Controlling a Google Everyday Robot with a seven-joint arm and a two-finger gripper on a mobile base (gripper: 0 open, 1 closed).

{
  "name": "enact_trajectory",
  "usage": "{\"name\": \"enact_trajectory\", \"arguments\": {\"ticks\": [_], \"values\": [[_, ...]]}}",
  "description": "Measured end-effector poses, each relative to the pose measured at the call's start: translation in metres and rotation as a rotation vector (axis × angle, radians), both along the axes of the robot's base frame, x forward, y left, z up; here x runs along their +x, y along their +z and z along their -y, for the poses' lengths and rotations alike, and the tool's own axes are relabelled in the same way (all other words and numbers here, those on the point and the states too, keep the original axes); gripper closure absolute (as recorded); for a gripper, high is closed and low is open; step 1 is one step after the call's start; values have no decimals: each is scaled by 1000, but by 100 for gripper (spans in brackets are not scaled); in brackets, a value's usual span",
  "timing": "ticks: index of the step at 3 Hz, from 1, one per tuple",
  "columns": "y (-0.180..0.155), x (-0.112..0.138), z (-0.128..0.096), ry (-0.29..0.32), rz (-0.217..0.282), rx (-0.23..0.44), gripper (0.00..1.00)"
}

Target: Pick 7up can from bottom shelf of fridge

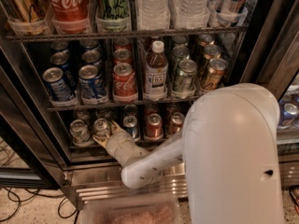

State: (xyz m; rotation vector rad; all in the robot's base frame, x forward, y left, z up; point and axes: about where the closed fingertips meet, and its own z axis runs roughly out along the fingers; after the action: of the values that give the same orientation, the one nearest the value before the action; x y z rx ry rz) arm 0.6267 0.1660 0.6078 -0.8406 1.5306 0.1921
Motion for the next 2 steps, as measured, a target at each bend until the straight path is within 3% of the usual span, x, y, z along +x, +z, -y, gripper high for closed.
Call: {"name": "enact_trajectory", "arguments": {"ticks": [2], "values": [[19, -4, -6, 23, 32, 9, 100]]}}
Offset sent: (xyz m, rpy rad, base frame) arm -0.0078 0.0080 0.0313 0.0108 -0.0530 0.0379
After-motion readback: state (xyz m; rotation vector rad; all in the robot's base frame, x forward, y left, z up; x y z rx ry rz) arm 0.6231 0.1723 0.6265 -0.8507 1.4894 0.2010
